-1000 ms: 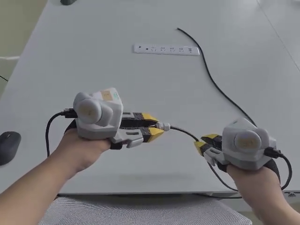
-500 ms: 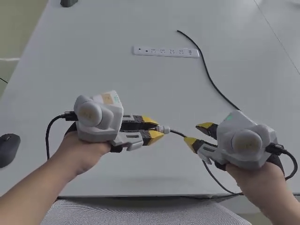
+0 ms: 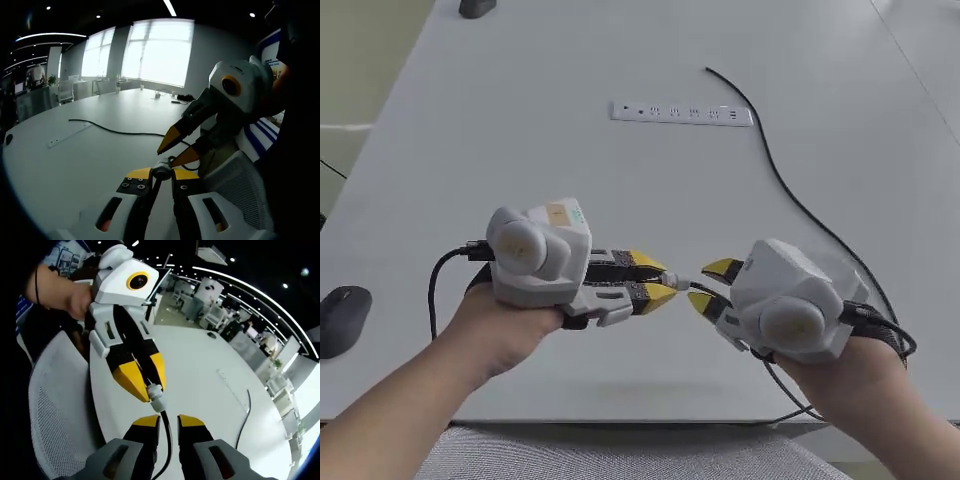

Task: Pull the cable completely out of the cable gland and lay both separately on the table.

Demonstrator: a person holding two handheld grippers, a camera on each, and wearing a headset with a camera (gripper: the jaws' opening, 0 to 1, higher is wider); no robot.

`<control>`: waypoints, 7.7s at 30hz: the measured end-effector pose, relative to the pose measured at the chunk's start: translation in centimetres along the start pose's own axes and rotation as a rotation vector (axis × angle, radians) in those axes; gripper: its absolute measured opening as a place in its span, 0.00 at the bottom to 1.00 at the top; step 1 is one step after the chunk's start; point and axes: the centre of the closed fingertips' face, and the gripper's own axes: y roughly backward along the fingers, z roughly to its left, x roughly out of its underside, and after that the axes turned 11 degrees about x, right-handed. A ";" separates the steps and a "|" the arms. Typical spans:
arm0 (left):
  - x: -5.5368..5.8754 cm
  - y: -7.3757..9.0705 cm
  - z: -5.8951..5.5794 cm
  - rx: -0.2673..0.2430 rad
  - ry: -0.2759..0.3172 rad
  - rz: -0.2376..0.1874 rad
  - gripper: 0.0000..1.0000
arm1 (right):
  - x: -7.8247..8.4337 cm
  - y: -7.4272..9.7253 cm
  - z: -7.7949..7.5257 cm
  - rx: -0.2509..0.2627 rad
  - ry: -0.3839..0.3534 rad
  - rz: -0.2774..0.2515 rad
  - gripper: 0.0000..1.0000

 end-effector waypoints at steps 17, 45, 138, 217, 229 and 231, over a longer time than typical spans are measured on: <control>0.0 -0.2 -0.2 -0.001 0.005 -0.003 0.15 | 0.0 -0.3 0.4 -0.016 0.039 -0.011 0.00; -0.3 -0.3 -0.5 0.004 -0.004 -0.008 0.15 | 4.0 -0.1 -1.4 0.039 -0.252 0.065 0.00; -0.4 -0.1 -0.4 0.008 0.013 -0.018 0.15 | 0.0 -0.4 0.3 -0.089 -0.003 -0.061 0.08; -0.3 -1.1 -1.4 -0.019 0.027 -0.017 0.15 | 8.6 1.6 -1.1 -0.058 -0.323 0.085 0.00; -0.1 -1.1 -1.4 -0.011 0.024 -0.018 0.15 | 8.3 1.4 -1.9 -0.043 -0.320 0.094 0.00; 0.1 -0.8 -1.3 -0.012 0.018 -0.019 0.15 | 8.3 1.2 -2.2 -0.039 -0.325 0.096 0.00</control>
